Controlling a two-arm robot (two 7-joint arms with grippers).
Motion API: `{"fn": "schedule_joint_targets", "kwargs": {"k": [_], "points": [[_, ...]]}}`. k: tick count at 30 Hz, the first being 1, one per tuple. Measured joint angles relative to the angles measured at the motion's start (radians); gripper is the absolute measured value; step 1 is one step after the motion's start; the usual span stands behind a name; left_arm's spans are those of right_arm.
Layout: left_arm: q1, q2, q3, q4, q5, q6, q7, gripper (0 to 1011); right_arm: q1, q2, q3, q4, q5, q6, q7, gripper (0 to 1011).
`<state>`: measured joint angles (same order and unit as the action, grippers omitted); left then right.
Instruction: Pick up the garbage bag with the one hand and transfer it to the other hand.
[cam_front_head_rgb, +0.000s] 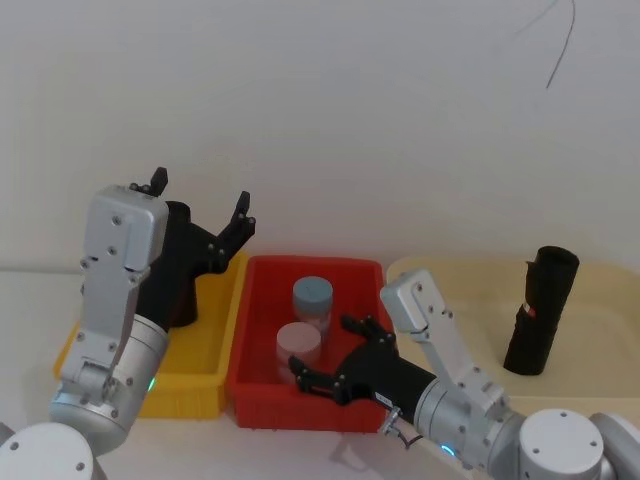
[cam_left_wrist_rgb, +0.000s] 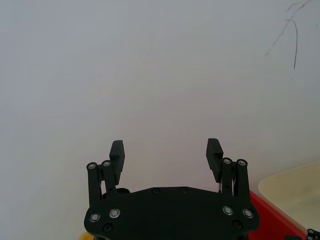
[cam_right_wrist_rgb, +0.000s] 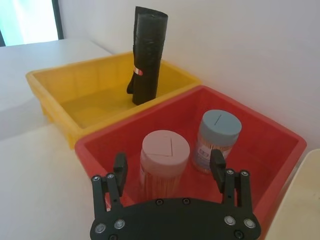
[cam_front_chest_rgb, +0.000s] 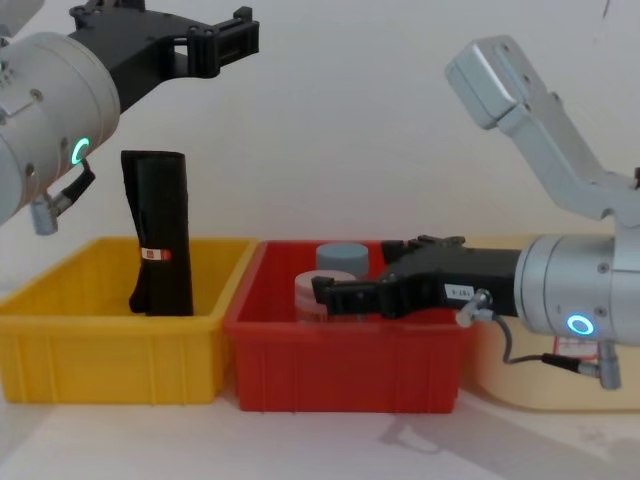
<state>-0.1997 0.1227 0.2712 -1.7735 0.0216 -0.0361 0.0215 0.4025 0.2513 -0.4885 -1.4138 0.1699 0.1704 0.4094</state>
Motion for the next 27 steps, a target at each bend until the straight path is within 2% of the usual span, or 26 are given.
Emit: {"fn": "schedule_joint_targets", "kwargs": {"k": [27], "points": [[0.001,0.000,0.000,0.000,0.000,0.000,0.000,1001,0.059,-0.046,-0.016,0.092,0.015,0.016,-0.004,1001]]}}
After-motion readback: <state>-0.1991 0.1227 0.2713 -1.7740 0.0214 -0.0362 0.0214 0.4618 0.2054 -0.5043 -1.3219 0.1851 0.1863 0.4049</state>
